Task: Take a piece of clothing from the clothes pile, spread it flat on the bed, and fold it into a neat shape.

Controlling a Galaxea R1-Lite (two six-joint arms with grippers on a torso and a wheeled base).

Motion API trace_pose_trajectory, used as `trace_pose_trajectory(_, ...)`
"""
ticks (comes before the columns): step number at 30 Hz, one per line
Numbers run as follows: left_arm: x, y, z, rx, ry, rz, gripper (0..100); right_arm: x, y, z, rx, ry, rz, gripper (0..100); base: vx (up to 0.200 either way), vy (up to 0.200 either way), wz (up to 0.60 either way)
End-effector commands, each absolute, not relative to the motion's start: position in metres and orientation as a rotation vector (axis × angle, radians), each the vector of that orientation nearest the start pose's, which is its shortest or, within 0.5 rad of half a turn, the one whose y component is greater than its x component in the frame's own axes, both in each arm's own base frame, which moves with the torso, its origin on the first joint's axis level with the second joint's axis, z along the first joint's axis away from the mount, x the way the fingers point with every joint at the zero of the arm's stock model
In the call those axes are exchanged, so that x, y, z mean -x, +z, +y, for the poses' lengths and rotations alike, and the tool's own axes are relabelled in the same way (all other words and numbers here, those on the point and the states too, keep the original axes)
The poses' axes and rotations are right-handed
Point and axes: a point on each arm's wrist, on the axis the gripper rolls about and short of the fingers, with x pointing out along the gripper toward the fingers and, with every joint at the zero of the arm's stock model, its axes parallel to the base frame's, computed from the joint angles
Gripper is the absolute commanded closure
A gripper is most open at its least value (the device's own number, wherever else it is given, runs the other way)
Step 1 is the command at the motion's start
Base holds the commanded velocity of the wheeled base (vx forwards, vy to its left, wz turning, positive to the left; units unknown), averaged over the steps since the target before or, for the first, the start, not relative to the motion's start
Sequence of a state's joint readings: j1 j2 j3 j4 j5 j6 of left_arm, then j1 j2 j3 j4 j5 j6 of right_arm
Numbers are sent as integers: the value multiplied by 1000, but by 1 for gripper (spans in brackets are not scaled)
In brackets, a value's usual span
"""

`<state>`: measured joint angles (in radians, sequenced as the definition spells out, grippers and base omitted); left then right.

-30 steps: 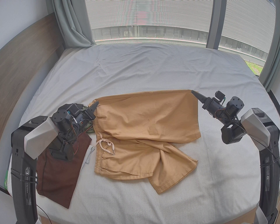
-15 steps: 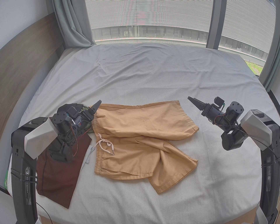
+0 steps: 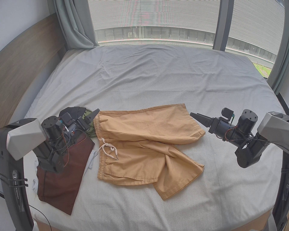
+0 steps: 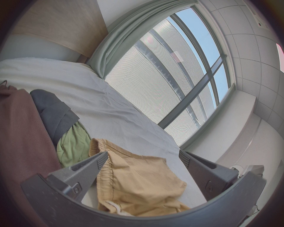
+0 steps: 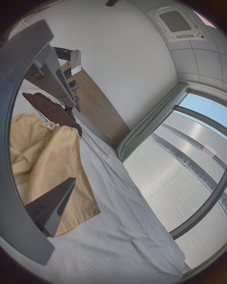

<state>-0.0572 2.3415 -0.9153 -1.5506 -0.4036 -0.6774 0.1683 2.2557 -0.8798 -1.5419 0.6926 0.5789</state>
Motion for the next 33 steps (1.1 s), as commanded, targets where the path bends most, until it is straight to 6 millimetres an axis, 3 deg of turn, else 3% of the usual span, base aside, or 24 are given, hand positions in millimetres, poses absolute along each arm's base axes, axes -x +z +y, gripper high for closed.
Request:
trace_pose_trajectory(1,-347,124,-7,581,-585,15,0,-321,133,79,-445,957,81,0,0,0,0)
trace_pose_trajectory(4,-312,140,8,546,-676,47,0,-290,144,74,-432,1032,107,0,0,0,0)
trace_pose_trajectory(9,-275,146,15,494,-733,74,0,-262,155,71,-426,1067,106,0,0,0,0)
trace_pose_trajectory(13,-273,146,17,441,-730,57,0,-246,155,65,-418,1114,134,0,0,0,0)
trace_pose_trajectory(20,-276,132,13,350,-775,74,0,-240,147,65,-425,1114,167,0,0,0,0)
trace_pose_trajectory(28,-265,124,11,285,-829,93,0,-242,149,62,-422,1099,156,0,0,0,0)
trace_pose_trajectory(33,-269,112,9,254,-843,112,0,-242,146,56,-428,1066,161,0,0,0,0)
